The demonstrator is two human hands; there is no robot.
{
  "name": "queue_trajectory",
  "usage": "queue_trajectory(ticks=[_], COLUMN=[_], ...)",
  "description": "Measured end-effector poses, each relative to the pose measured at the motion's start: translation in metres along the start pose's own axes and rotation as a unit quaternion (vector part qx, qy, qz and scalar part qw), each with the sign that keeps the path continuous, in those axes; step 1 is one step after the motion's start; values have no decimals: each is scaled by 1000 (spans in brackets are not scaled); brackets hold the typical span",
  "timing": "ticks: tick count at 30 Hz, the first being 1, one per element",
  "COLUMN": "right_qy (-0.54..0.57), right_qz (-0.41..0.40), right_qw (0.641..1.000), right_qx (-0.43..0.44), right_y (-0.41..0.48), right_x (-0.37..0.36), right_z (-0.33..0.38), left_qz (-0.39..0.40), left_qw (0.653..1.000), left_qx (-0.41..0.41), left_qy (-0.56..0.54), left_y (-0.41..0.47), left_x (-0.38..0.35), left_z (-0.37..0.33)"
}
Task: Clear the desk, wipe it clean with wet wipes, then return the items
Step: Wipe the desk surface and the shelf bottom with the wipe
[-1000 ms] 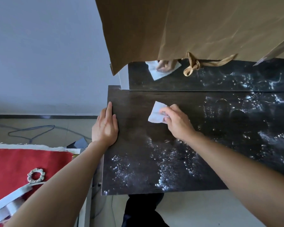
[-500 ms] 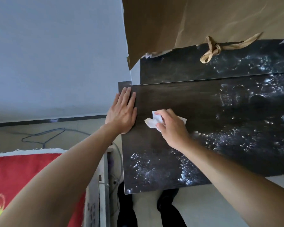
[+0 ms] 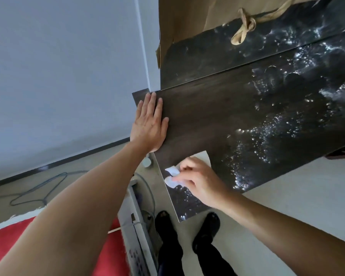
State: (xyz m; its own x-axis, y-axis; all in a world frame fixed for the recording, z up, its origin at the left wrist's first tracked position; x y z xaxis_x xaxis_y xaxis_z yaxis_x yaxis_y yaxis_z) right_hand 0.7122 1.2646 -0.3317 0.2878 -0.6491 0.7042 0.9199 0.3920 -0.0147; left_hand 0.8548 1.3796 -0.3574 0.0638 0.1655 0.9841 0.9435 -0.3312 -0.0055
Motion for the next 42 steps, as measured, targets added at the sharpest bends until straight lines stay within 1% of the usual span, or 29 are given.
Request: queue_trajectory(ticks=[2, 4, 6, 7, 9, 10, 12, 13, 15, 16, 17, 19, 21, 22, 23, 25, 27, 28, 30, 31, 32, 33, 34, 36, 38, 39, 42], right_qy=[4, 2, -10, -23, -27, -21, -7, -2, 18, 22, 14, -26, -31, -29, -33, -40, -35, -40, -56, -68, -85, -103, -117, -100, -73, -67, -42], right_qz=[53, 53, 11, -23, -69, -63, -11, 11, 25, 16, -9, -87, -144, -148, -131, -74, -56, -76, -147, -169, -174, -154, -118, -32, 17, 14, -82], right_qw=[999, 999, 999, 999, 996, 997, 1000, 1000, 999, 998, 998, 990, 981, 983, 988, 996, 998, 996, 986, 979, 977, 980, 986, 993, 994, 995, 996], right_qx=[9, -12, -33, -42, -48, -32, -8, -10, -32, -48, -64, -105, -124, -110, -79, -12, 14, 2, -61, -89, -90, -66, -23, 56, 84, 74, -13], right_y=[-46, -60, -37, -18, 9, 6, -29, -54, -85, -83, -71, -29, 9, 17, 19, 5, 1, 8, 32, 45, 54, 59, 57, 35, 12, 10, 20], right_x=[6, 21, 26, 23, 10, 1, -11, -11, 3, 11, 19, 28, 22, 14, 4, -14, -11, -4, 9, 13, 11, 4, -5, -21, -25, -23, -9], right_z=[1, -11, -18, -18, -7, 2, 11, 12, 8, 2, -6, -23, -23, -15, -5, 14, 15, 9, -10, -14, -10, -2, 9, 23, 26, 22, 10], left_qz=[3, 4, 4, 4, 2, -1, -8, -7, -5, -6, -4, 1, 1, -1, -4, -8, -10, -11, -10, -8, -7, -8, -10, -14, -11, -10, -7], left_qw=[1000, 1000, 1000, 1000, 1000, 1000, 1000, 1000, 1000, 1000, 1000, 1000, 1000, 1000, 1000, 999, 997, 997, 996, 995, 995, 994, 994, 994, 994, 994, 994], left_qx=[8, 11, 8, 7, 4, 2, -2, -1, 4, 5, 4, 2, -1, -7, -17, -47, -72, -80, -92, -98, -103, -106, -108, -107, -107, -106, -106], left_qy=[4, 11, 12, 12, 10, 10, 9, 8, 15, 20, 23, 24, 17, 11, 4, -9, -11, -9, -3, 0, 4, 7, 5, -4, -5, -4, -3], left_y=[0, 0, 0, 0, 0, -1, 0, 0, -1, -1, 0, 0, 1, 2, 3, 3, 4, 5, 8, 8, 9, 9, 9, 9, 9, 9, 9], left_x=[-1, -2, -3, -2, -2, -1, -1, -1, -2, -2, -2, -4, -5, -5, -4, -2, 0, 1, 2, 2, 2, 2, 3, 4, 4, 4, 4], left_z=[1, 1, 1, 1, 1, 1, 0, 0, 1, 1, 1, 1, 2, 4, 7, 11, 15, 16, 18, 20, 21, 22, 23, 23, 22, 22, 22])
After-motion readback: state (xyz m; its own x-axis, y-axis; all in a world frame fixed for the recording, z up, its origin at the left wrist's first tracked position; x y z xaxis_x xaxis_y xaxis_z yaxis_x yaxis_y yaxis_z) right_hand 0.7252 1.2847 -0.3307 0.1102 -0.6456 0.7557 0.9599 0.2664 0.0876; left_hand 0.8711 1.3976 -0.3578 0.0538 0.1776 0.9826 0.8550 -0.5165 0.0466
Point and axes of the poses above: each hand's wrist, its own y-axis towards the middle knuckle, its own x-axis out of the back of the hand, z = x × y, the point moved 7 cm from there along y, towards the middle knuckle, and after that the axes turned 3 degrees about -z, right-handed, at the moved point
